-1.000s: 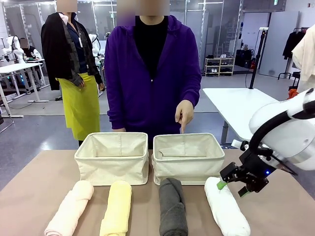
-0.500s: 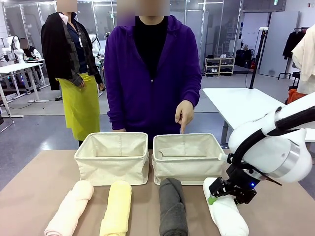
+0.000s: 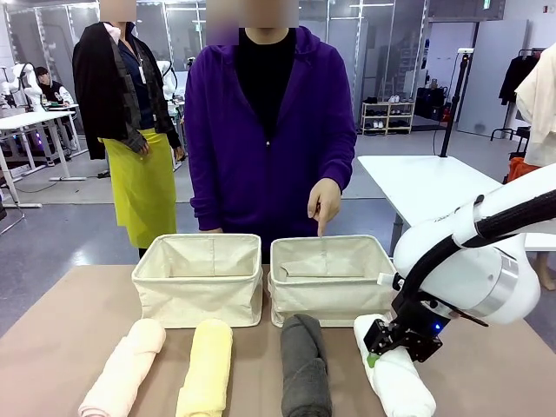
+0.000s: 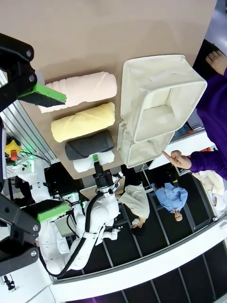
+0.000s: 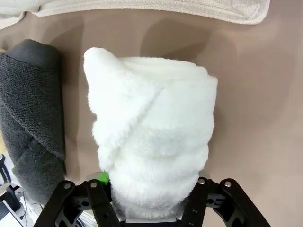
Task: Divide the towels into two baskets.
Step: Pick up one hotel-folded towel and place it in the Fabric basket indicated by the person.
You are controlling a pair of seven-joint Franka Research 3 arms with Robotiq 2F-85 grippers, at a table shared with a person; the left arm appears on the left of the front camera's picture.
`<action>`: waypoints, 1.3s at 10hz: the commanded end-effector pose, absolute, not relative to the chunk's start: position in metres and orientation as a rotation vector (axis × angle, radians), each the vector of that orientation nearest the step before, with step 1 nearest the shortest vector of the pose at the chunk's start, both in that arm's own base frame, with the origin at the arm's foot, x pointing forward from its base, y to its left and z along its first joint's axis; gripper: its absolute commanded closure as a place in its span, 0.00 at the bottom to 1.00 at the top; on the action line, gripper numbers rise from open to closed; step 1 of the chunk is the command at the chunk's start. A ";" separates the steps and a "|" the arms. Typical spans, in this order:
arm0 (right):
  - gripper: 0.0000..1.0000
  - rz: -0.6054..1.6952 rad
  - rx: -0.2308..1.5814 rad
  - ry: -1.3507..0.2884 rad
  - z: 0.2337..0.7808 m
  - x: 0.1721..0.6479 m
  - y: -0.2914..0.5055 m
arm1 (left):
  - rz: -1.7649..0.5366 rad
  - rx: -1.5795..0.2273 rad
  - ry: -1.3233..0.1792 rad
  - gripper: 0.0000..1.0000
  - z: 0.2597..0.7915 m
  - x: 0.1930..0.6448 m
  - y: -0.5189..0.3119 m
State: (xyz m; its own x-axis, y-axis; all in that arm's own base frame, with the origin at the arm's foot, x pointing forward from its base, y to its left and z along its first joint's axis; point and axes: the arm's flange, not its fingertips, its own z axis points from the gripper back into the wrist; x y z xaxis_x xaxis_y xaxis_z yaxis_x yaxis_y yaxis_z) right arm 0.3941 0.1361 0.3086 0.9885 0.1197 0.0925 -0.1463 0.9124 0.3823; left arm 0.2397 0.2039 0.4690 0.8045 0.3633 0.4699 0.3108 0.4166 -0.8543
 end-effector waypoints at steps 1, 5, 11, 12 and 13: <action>0.46 0.122 0.354 -0.065 0.310 0.350 0.126 | 0.016 -1.178 -0.694 0.00 0.470 0.238 0.206; 0.64 0.366 0.257 -0.050 0.387 0.334 0.125 | 0.016 -1.178 -0.694 0.00 0.470 0.238 0.206; 0.64 0.892 0.120 -0.073 0.473 0.340 0.163 | 0.016 -1.178 -0.694 0.00 0.470 0.238 0.206; 0.64 0.842 0.072 -0.022 0.483 0.327 0.160 | 0.016 -1.178 -0.694 0.00 0.470 0.238 0.206; 0.64 0.842 0.072 -0.022 0.483 0.327 0.160 | 0.016 -1.178 -0.694 0.00 0.470 0.238 0.206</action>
State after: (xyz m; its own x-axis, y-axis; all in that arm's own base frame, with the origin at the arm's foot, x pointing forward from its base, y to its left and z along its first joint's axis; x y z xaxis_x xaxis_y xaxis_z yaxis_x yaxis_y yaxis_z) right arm 0.3311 0.1638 0.4813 0.6391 0.7671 0.0558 -0.7691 0.6364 0.0589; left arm 0.2395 0.2040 0.4690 0.8043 0.3638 0.4699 0.3103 0.4172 -0.8542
